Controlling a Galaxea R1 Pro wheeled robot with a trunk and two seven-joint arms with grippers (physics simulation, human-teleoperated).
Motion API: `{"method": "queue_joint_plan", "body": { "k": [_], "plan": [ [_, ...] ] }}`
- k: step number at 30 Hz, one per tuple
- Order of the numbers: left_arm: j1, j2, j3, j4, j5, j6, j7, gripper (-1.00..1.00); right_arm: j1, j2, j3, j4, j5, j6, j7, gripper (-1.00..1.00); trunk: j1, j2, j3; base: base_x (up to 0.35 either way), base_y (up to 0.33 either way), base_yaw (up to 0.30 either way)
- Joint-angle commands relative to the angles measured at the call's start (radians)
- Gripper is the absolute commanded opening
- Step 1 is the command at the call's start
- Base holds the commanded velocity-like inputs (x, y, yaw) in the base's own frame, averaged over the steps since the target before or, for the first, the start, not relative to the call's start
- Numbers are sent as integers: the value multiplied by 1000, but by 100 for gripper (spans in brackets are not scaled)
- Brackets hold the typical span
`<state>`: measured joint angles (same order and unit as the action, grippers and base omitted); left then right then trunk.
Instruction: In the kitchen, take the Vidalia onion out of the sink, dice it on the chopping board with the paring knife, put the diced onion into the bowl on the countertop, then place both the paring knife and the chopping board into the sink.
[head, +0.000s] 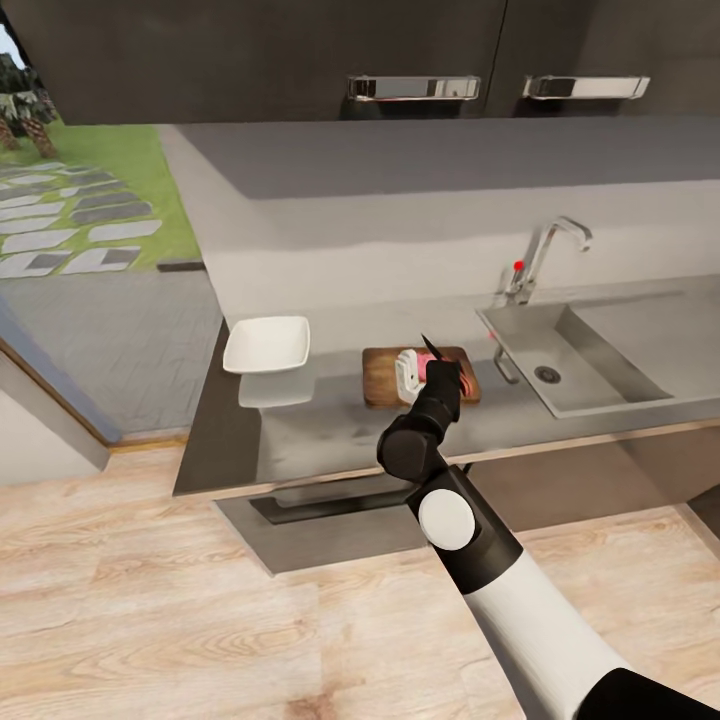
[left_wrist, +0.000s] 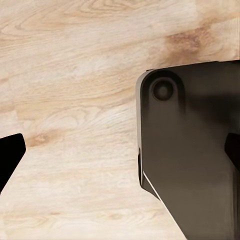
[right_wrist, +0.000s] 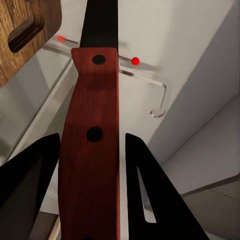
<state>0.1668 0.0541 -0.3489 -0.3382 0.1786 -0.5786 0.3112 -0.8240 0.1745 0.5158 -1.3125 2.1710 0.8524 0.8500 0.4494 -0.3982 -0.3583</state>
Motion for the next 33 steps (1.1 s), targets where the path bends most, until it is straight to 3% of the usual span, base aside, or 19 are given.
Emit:
{"method": "queue_joint_plan", "body": {
  "k": [1,33],
  "plan": [
    [0,1,-9,-2,9,-1,5,100,-1,0,2,0,9,2,11,-100,1,-2,-2,49,0,0],
    [0,-3,-9,7,9,-1,5,100,-1,0,3,1,9,4,11,-100,1,-2,-20,2,0,0]
  ]
}}
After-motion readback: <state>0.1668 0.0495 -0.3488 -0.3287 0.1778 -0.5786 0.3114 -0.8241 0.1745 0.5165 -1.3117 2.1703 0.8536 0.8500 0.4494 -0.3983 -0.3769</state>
